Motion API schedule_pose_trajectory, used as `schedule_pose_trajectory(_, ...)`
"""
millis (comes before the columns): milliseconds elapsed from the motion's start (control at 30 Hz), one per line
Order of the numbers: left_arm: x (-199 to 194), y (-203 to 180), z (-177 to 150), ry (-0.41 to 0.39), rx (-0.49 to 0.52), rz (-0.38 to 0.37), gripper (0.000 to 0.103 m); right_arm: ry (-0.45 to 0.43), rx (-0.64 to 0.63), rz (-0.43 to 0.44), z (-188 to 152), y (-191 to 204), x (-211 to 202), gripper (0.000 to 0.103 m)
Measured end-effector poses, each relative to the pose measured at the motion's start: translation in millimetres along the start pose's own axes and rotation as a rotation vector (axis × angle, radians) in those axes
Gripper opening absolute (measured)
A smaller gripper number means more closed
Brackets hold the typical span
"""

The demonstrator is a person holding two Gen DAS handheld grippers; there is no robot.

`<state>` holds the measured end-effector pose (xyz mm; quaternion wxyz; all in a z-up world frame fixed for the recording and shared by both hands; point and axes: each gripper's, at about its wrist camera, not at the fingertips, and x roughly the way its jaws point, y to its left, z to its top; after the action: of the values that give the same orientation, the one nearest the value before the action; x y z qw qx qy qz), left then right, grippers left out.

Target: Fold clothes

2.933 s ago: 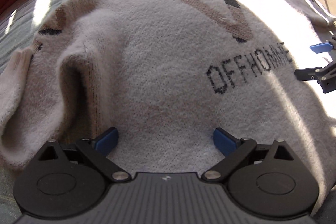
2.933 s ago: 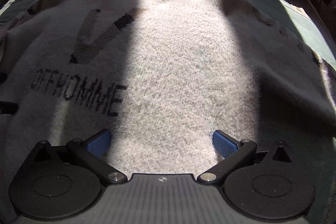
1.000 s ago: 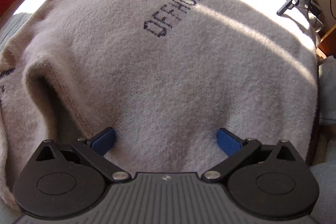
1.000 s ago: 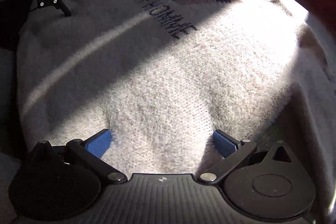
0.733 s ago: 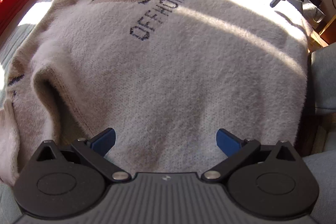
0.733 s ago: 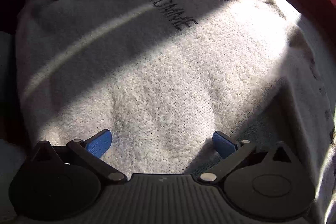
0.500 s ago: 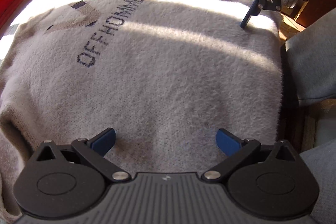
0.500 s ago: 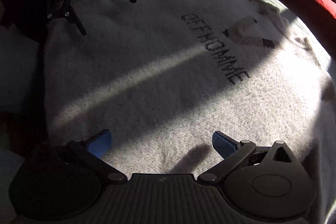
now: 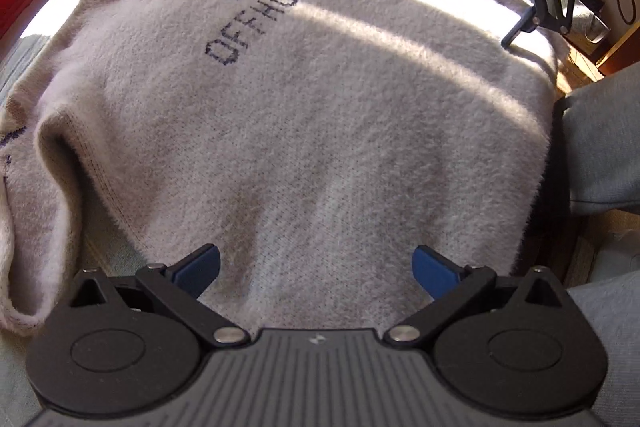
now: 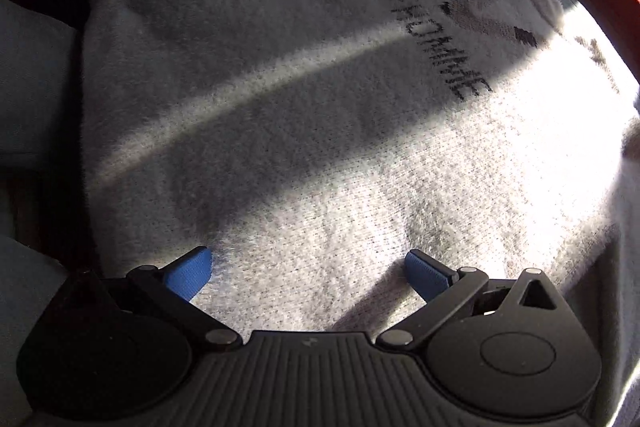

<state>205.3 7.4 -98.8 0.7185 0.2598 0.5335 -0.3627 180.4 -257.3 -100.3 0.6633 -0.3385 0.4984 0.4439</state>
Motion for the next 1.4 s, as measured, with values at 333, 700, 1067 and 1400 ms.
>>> schedule_pose_trajectory(333,21,78,98,-0.250,-0.149,0.098,0.102,-0.092,0.077,-0.133,55,-50,-16,0.103)
schedule_pose_trajectory(700,44,93,70,-0.138,-0.316,0.033,0.101,-0.253,0.291,-0.225,115,-130,-6,0.103)
schedule_pose_trajectory(1067,-22,207,80,-0.391,-0.491,0.130,0.101,-0.217,0.643,-0.097,136,-157,41,0.103)
schedule_pose_trajectory(1400,7,341,55,-0.421,-0.728,0.129,0.075,-0.197,0.787,-0.213,151,-147,51,0.103)
